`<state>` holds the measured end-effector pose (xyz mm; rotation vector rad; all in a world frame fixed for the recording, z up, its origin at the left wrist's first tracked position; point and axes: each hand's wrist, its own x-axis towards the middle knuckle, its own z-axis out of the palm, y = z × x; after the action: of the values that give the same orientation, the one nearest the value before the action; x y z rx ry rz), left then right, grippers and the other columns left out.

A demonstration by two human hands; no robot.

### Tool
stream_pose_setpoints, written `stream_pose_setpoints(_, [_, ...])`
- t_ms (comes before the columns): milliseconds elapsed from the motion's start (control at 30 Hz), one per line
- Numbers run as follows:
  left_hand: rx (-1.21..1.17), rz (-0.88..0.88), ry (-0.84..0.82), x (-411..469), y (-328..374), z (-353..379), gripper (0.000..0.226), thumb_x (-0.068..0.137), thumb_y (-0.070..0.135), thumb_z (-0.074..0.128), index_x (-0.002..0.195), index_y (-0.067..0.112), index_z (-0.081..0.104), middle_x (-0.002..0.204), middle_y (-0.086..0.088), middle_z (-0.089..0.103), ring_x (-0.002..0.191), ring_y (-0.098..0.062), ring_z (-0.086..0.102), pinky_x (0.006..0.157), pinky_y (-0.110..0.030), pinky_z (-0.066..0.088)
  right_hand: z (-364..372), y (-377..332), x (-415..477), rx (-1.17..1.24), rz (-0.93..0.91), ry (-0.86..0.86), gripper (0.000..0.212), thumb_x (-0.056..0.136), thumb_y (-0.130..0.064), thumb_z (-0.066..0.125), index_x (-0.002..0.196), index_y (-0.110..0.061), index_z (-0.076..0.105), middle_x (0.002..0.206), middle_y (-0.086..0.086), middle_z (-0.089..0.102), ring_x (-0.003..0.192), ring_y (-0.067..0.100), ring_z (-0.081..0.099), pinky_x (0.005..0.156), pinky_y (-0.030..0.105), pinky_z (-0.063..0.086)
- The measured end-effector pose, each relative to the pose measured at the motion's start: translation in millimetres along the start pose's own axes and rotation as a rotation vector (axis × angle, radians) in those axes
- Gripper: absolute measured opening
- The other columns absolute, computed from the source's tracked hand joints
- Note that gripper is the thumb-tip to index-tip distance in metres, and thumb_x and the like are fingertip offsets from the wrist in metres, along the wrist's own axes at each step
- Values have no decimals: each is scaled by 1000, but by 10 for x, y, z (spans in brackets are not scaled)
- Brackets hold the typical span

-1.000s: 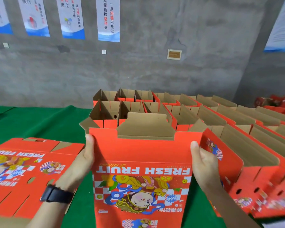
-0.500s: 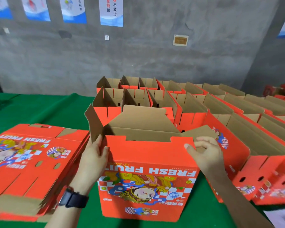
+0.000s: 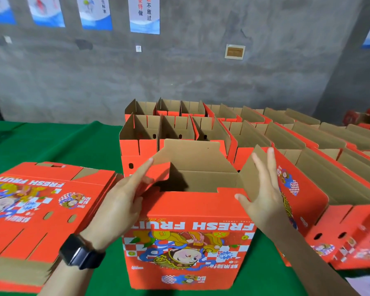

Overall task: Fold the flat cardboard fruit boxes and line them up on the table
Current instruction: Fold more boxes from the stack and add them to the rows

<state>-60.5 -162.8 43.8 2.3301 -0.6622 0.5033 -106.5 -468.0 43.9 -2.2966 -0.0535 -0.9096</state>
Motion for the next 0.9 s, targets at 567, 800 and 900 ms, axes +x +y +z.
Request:
stream_pose_setpoints(567, [-119, -261, -560, 890, -293, 9, 92, 73, 27, 81, 143, 48, 24, 150, 5, 16, 132, -18, 28, 111, -33, 25, 48, 249, 13, 83, -189, -123, 39, 79, 0, 72, 115, -16, 69, 119, -10, 65, 116, 5, 58, 102, 29, 43])
stream_pose_setpoints(800, [-105, -120, -438, 848, -356, 99, 90, 71, 23, 82, 145, 34, 31, 145, 10, 16, 135, -18, 22, 115, -38, 24, 43, 211, 397, 168, 126, -382, 34, 96, -21, 56, 65, -25, 69, 78, -18, 72, 84, 0, 66, 85, 29, 49])
stream_pose_setpoints(900, [-44, -64, -334, 795, -374, 120, 77, 70, 23, 83, 137, 29, 47, 140, 7, 27, 131, -19, 26, 112, -43, 28, 187, 155, 615, 36, 116, -311, 11, 96, -28, 55, 90, -21, 59, 84, -7, 70, 80, 14, 65, 73, 35, 48])
